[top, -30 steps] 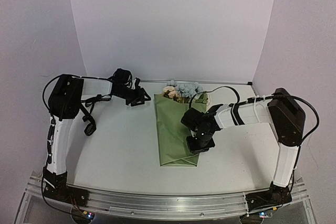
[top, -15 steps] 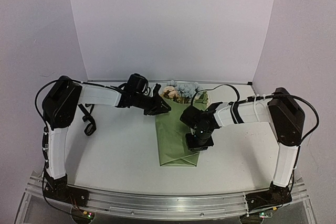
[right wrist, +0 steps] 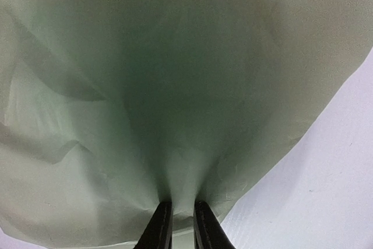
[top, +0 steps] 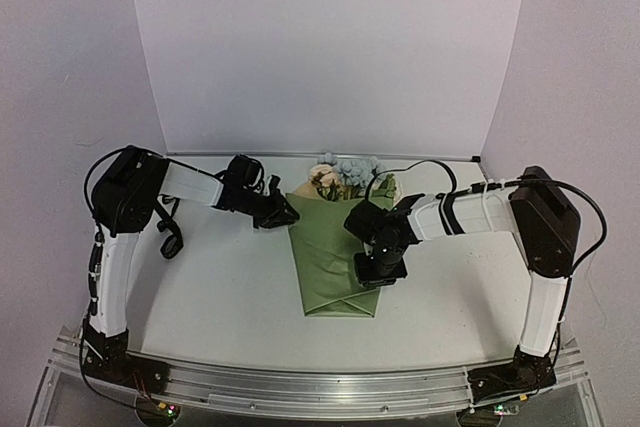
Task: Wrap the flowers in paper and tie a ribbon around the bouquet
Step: Press the fold line of the folded bouquet.
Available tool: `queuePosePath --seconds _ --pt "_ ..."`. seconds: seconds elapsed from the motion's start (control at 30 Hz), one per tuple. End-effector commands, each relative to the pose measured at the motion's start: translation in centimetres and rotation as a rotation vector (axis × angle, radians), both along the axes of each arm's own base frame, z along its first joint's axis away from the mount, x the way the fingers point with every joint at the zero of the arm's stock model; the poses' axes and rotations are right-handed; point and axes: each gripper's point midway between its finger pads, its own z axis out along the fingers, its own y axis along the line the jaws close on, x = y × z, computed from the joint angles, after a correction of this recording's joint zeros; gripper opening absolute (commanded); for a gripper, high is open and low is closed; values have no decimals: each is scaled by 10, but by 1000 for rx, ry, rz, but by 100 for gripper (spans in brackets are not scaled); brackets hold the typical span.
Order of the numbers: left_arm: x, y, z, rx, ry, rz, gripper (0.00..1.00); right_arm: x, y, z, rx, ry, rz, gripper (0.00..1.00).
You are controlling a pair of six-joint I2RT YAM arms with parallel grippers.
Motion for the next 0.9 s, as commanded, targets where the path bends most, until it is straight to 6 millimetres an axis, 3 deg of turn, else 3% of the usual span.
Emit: queuePosePath --seconds 0.0,0.1,0.2,0.43,0.53,0.73,0.87 --pt "-7 -19 53 -32 -117 -80 24 3 0 2 8 -7 -10 15" --pt "-28 -25 72 -19 -153 -123 24 5 2 10 29 -16 -16 15" --pt "-63 -30 73 4 -136 -188 20 9 0 16 52 -17 -41 15" --pt "-156 -45 35 25 11 -386 13 12 2 24 87 -14 -64 15" --pt "-176 -44 23 40 59 -425 10 12 0 26 86 -21 -72 15" --pt "-203 -42 21 25 118 -519 11 12 -1 26 85 -22 -80 15" --pt "-216 -47 0 44 170 -556 10 12 2 29 95 -24 -80 15"
